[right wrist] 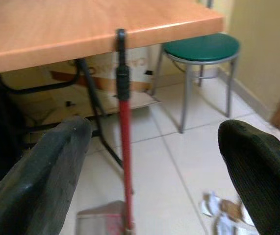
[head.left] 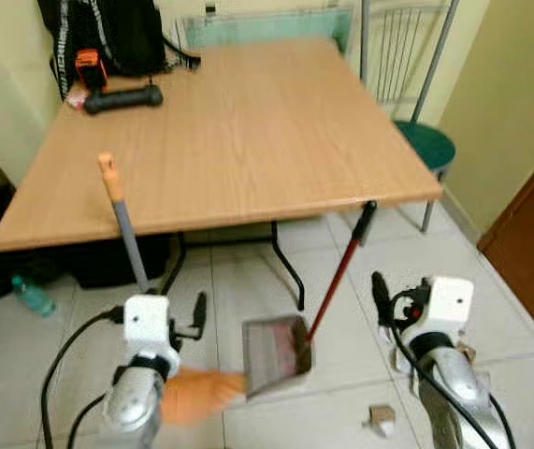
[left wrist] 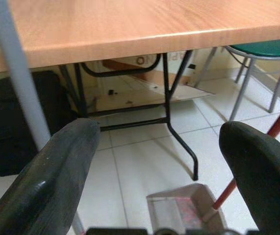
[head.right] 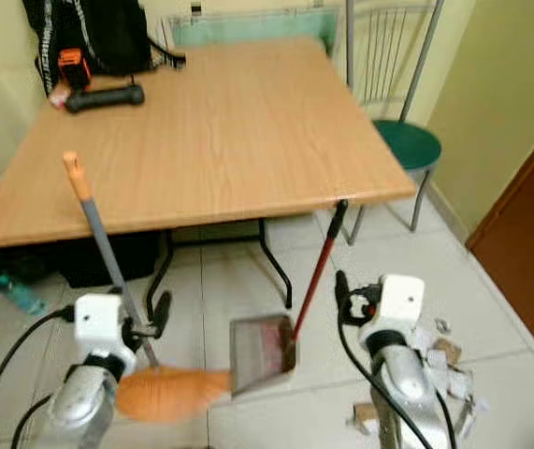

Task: Sweep floor

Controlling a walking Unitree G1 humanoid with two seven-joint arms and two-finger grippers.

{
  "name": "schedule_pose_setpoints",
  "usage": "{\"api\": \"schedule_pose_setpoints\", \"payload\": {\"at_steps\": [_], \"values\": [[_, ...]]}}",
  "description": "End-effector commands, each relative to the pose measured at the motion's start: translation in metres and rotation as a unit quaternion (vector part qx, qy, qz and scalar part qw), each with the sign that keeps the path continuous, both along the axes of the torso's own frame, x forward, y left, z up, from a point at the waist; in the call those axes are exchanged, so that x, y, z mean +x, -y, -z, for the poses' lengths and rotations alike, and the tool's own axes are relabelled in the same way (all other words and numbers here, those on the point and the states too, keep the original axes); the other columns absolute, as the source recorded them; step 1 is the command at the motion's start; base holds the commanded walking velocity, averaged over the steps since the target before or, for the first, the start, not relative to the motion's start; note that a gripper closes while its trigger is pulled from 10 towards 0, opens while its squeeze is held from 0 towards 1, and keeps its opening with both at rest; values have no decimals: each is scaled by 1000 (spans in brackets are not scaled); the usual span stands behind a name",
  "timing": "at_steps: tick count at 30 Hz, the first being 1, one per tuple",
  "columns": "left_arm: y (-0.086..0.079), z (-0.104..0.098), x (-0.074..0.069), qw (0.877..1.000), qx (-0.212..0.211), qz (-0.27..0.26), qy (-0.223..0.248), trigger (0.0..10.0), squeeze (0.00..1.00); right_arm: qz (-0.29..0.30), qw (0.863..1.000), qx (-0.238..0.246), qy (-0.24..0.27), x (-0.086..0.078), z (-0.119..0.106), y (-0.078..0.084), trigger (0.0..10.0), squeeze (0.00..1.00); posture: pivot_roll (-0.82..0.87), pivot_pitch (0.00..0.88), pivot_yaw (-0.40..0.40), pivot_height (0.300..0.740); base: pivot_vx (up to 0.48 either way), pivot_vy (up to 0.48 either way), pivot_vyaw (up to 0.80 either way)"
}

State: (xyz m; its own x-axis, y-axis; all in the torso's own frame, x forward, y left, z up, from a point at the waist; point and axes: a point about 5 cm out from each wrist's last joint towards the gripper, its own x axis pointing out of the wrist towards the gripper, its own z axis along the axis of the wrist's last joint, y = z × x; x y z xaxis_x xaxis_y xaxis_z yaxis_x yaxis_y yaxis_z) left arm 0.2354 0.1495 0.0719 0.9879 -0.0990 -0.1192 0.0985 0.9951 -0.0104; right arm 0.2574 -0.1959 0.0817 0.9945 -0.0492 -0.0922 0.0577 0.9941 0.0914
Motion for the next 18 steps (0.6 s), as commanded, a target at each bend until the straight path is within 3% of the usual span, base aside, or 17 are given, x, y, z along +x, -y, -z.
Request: {"api": "schedule_pose_setpoints", "payload": {"at_steps": [1, 2, 3, 4, 5, 9, 18], "values": [[-3, 0, -1, 1000, 2, -1, -1, 10000, 0, 2, 1000, 2, -4, -1, 2, -1, 10000, 1000, 23, 103, -10, 740, 0, 0, 0], [-3, 0, -1, 1000, 0, 1, 0, 10000, 0, 4, 1000, 2, -6, -1, 2, 0, 10000, 1000, 20, 104, -10, 740, 0, 0, 0], [-2, 0, -1, 1000, -1, 1, 0, 10000, 0, 4, 1000, 2, -7, -1, 2, 0, 10000, 886, 20, 104, -10, 740, 0, 0, 0], [-2, -1, -1, 1000, -1, 1, 0, 10000, 0, 4, 1000, 1, -8, -1, 3, 0, 10000, 886, 20, 104, -10, 740, 0, 0, 0], [-2, -1, -1, 1000, -1, 2, 0, 10000, 0, 4, 1000, 2, -9, -1, 3, 0, 10000, 0, 19, 103, -10, 740, 0, 0, 0], [-1, -1, 0, 1000, -3, 4, 2, 10000, 0, 5, 1000, 1, -11, 0, 4, 1, 10000, 0, 17, 105, -10, 740, 0, 0, 0], [1, 0, -2, 1000, -5, 10, 0, 10000, 0, 9, 1000, 0, -23, -7, 8, 5, 10000, 0, 12, 109, -17, 740, 0, 303, 0]]}}
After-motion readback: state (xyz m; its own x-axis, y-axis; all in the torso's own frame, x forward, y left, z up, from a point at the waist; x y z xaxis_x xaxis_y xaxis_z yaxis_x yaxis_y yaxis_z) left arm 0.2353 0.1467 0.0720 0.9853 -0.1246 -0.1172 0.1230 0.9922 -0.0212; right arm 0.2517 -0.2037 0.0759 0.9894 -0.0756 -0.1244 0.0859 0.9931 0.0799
